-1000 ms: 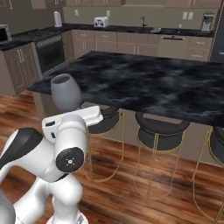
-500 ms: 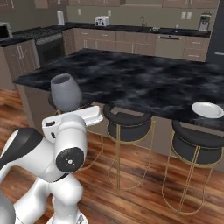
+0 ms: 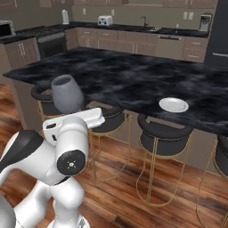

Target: Retrieve the wine glasses from the counter and place one next to each plate.

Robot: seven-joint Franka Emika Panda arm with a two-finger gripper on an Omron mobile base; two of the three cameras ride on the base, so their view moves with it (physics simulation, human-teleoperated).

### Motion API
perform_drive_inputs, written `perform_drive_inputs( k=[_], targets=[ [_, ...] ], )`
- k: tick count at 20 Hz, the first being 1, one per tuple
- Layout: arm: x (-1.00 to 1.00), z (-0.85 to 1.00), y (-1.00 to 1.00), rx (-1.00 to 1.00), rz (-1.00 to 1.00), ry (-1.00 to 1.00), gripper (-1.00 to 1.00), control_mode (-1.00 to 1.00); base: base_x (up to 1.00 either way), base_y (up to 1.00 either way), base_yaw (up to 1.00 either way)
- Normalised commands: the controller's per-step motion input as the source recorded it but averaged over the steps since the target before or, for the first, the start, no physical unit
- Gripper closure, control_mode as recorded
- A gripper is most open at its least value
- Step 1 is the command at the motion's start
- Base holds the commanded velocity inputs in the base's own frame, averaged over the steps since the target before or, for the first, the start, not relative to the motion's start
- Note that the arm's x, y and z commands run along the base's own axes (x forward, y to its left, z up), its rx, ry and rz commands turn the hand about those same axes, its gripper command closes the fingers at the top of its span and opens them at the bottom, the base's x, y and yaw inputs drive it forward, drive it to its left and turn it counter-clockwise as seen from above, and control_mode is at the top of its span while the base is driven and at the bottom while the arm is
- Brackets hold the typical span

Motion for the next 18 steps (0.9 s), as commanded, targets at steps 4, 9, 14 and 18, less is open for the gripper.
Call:
perform_drive_inputs(
  k=[4,9,14,18],
  targets=[
    [0.00,0.00,0.00,0.00,0.00,0.00,1.00,1.00,-0.26,-1.00,0.18],
    [0.00,0.00,0.00,0.00,0.00,0.00,1.00,1.00,-0.25,-1.00,0.18],
    [0.00,0.00,0.00,0.00,0.00,0.00,1.00,1.00,-0.21,-1.00,0.18],
    [0.00,0.00,0.00,0.00,0.00,0.00,1.00,1.00,-0.12,-1.00,0.17]
  ],
)
